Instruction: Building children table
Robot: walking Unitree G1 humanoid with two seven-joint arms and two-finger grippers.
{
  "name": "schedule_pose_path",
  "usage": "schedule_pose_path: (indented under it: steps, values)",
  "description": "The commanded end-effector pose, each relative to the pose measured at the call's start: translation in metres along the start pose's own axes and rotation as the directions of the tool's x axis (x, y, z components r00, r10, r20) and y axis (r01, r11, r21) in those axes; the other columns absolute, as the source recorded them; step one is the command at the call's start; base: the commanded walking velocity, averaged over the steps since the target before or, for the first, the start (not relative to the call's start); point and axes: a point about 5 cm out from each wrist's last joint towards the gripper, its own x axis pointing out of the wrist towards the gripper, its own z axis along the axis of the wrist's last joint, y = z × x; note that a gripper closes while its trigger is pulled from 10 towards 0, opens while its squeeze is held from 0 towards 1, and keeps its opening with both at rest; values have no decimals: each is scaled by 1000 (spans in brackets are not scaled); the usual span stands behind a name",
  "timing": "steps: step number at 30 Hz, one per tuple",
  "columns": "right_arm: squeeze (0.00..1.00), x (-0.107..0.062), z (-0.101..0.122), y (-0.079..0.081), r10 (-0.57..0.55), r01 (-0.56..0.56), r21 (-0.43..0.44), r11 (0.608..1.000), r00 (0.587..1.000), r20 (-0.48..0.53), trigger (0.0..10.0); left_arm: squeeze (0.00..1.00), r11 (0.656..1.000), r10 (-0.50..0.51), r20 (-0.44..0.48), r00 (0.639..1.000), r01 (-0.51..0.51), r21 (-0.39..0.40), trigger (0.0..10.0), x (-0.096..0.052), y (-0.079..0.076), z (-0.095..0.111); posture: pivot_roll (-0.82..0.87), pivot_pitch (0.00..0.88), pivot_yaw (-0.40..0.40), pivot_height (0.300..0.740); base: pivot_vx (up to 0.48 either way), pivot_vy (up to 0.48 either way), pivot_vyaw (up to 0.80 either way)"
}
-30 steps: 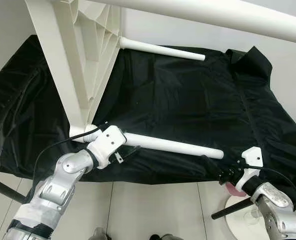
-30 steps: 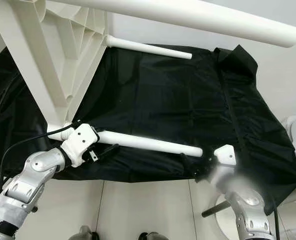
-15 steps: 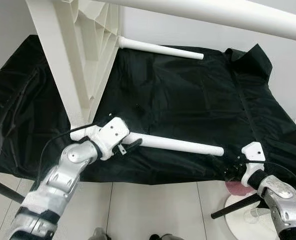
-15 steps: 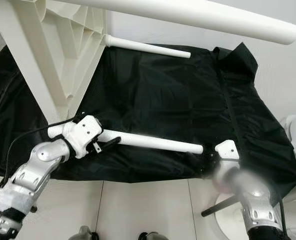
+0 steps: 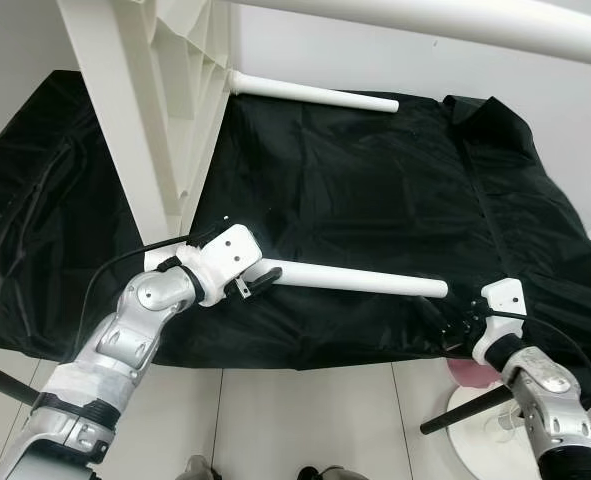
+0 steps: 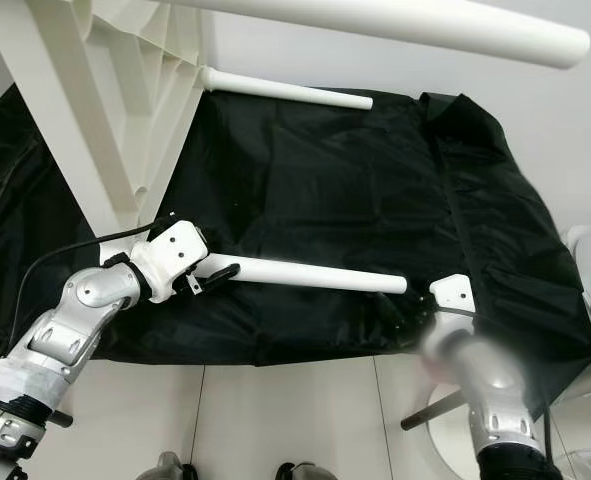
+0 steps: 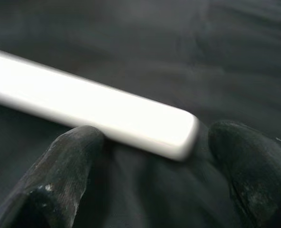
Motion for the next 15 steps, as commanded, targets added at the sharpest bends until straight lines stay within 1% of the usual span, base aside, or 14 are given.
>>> schedule_pose_path:
  steps: [1, 4, 6, 9, 10, 11, 15]
  values:
    - [0, 3, 15, 0, -2, 0, 26, 1000, 997, 82, 10000, 0, 998, -68, -33, 997, 68, -16, 10000, 2, -7, -6, 8, 130, -37, 740, 0, 0, 0]
    - [0, 5, 20, 4, -31, 16, 103, 995, 990, 141, 10000, 0, 993, -122, -51, 991, 122, -6, 10000, 5, -10, -6, 7, 131, -32, 740, 0, 0, 0]
    - [0, 5, 20, 4, -31, 16, 103, 995, 990, 141, 10000, 0, 993, -122, -51, 991, 122, -6, 10000, 5, -10, -6, 7, 131, -32, 740, 0, 0, 0]
    - [0, 5, 23, 7, -50, 20, 159, 987, 981, 185, 10000, 0, 979, -200, -45, 979, 201, 27, 10000, 9, -18, -4, 2, 132, -24, 740, 0, 0, 0]
    - [0, 5, 23, 7, -50, 20, 159, 987, 981, 185, 10000, 0, 979, -200, -45, 979, 201, 27, 10000, 9, -18, -4, 2, 132, -24, 740, 0, 0, 0]
    - [0, 3, 23, 7, -64, 31, 171, 985, 980, 190, 10000, 0, 974, -224, -51, 973, 225, 12, 10000, 9, -20, -5, -1, 134, -21, 740, 0, 0, 0]
    - [0, 2, 23, 7, -80, 44, 180, 983, 977, 198, 10000, 0, 970, -241, -56, 969, 242, 13, 10000, 10, -20, -6, -2, 135, -20, 740, 0, 0, 0]
